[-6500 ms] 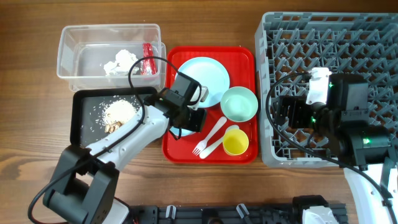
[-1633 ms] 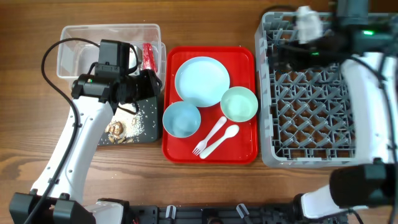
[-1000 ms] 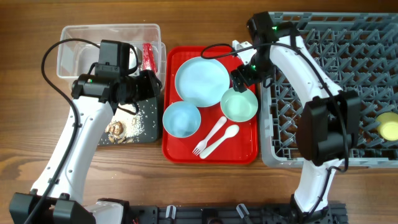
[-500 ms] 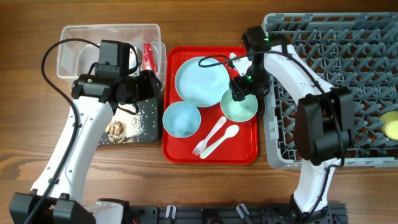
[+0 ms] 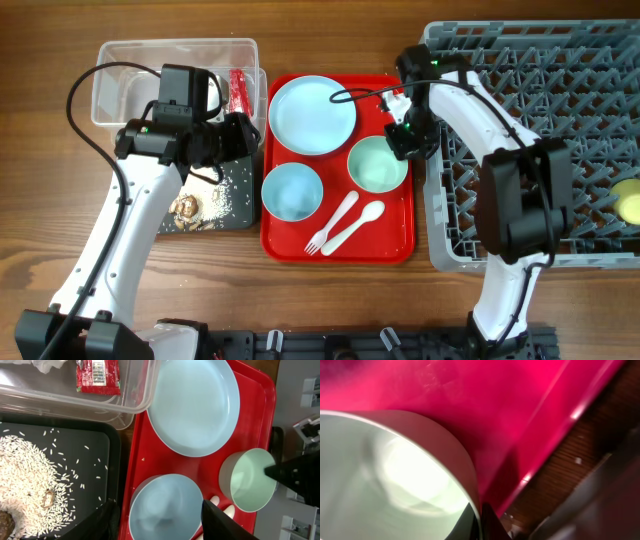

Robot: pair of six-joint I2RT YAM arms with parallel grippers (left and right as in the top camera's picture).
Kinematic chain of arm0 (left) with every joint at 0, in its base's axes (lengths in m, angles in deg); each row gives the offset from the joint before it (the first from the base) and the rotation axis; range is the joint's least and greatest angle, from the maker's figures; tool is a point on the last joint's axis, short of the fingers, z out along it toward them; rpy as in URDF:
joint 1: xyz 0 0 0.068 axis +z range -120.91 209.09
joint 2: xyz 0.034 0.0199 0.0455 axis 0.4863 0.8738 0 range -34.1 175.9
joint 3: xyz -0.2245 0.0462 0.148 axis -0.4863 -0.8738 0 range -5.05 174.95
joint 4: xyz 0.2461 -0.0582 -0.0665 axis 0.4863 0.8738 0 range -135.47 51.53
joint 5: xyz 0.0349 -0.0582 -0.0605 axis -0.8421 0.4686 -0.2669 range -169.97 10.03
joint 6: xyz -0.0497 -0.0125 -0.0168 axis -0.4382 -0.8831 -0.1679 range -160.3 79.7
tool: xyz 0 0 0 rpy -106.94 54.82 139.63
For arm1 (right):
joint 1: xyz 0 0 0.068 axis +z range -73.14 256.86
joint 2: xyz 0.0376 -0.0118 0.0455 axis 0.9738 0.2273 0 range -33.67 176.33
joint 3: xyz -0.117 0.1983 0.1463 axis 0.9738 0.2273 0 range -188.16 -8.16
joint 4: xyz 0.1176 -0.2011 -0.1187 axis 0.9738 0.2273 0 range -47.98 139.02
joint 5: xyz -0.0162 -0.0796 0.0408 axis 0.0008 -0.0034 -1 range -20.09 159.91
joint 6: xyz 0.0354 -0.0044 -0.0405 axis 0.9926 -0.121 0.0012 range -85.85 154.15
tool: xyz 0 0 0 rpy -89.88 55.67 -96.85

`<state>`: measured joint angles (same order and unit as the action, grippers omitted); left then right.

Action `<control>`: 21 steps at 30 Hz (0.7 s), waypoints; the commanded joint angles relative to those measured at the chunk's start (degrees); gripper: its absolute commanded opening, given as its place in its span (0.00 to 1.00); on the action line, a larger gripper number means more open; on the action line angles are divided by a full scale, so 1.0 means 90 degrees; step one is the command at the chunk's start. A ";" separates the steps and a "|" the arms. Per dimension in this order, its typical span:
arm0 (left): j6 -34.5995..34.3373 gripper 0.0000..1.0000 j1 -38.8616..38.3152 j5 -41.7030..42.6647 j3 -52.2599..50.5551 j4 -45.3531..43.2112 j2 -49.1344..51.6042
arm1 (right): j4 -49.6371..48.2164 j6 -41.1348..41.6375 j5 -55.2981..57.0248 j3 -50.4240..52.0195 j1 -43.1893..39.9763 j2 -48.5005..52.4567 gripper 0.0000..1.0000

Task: Sort waste into correct bins and load items into the dishwasher rack
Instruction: 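Grasp the mint green bowl rim with right gripper, then carry the mint green bowl into the rack's back right corner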

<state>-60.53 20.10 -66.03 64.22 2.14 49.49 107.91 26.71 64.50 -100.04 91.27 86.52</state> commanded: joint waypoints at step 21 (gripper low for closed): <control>0.0056 0.54 -0.0012 -0.0061 0.0017 -0.0005 -0.0036 | -0.3322 0.0503 0.6390 -0.0367 -0.2735 -0.2562 0.04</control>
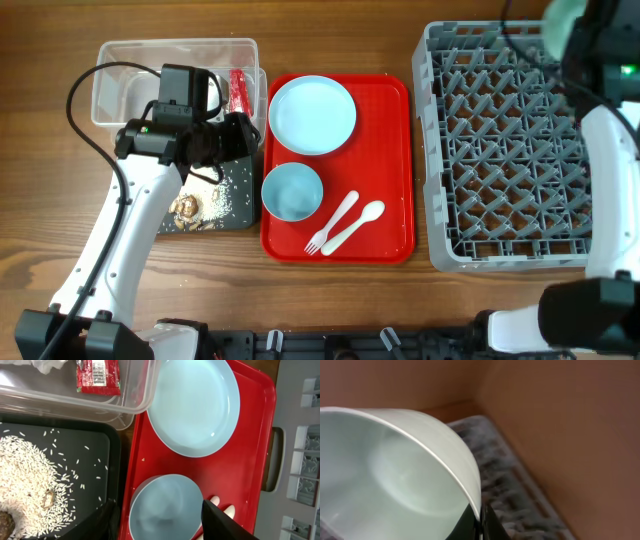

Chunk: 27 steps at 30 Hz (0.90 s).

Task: Sort waste into correct bins and load items into the dishwasher rack
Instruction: 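Carry the mint green bowl into the rack's back right corner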

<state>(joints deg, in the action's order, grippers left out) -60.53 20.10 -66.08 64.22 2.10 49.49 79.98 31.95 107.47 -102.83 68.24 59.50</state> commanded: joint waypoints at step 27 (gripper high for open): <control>0.0034 0.56 -0.0012 -0.0056 0.0017 -0.0192 -0.0036 | -0.1693 -0.1071 0.2708 -0.0051 -0.0449 0.3417 0.17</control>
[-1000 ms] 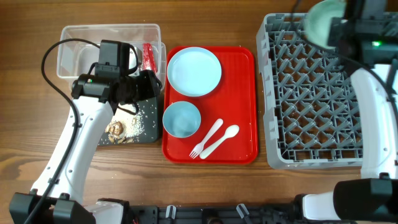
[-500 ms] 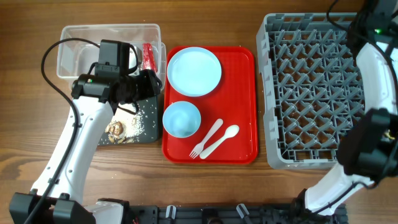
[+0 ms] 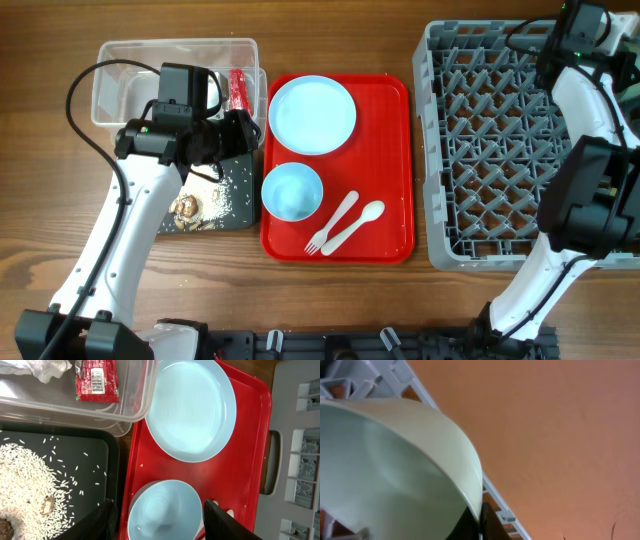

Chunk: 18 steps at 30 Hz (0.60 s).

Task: Sort waste into correct bins and load items into the dishwasher rack
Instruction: 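Carry the mint green bowl into the rack's back right corner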

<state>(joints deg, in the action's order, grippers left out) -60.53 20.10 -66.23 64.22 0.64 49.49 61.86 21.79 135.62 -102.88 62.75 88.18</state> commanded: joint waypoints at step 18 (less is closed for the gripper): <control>0.0034 0.63 -0.0012 -0.0287 0.0017 0.0250 -0.0036 | 0.2722 0.0729 -0.8437 -0.0049 0.1273 -0.2171 0.62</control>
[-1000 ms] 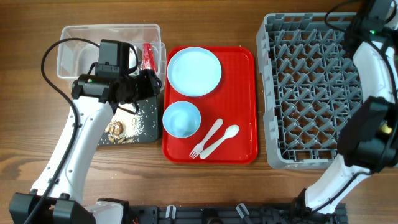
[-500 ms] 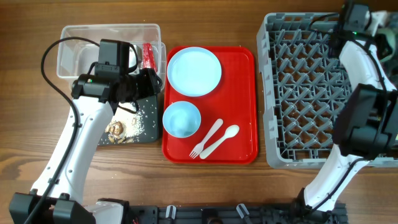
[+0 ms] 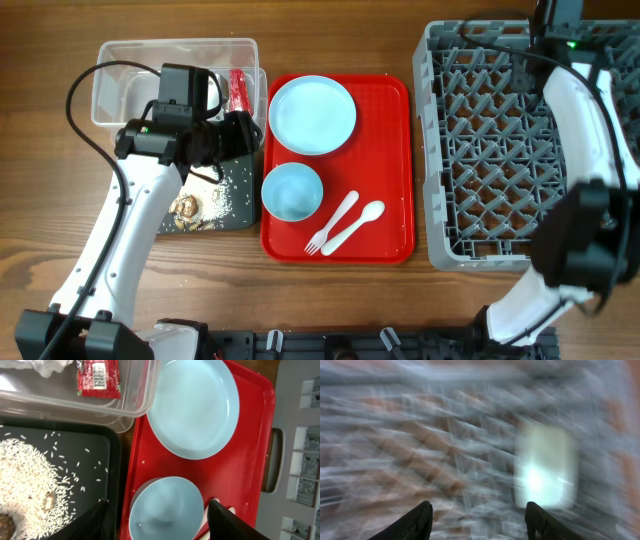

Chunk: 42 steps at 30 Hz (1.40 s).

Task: Sort waste into correct bins and load items into the dishwasher rack
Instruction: 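Carry the mint green bowl into the rack's back right corner, then grasp the light blue plate edge with right gripper and lift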

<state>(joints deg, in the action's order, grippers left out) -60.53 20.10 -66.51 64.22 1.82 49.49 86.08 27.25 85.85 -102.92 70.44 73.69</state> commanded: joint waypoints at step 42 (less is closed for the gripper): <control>0.0032 0.72 -0.0012 -0.0413 0.0017 0.0372 -0.0036 | -0.1003 -0.0542 0.3167 -0.0228 0.1275 -0.1304 0.04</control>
<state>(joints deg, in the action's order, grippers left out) -60.53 20.10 -69.66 64.22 5.14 49.49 79.37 32.34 92.69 -104.71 83.84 61.64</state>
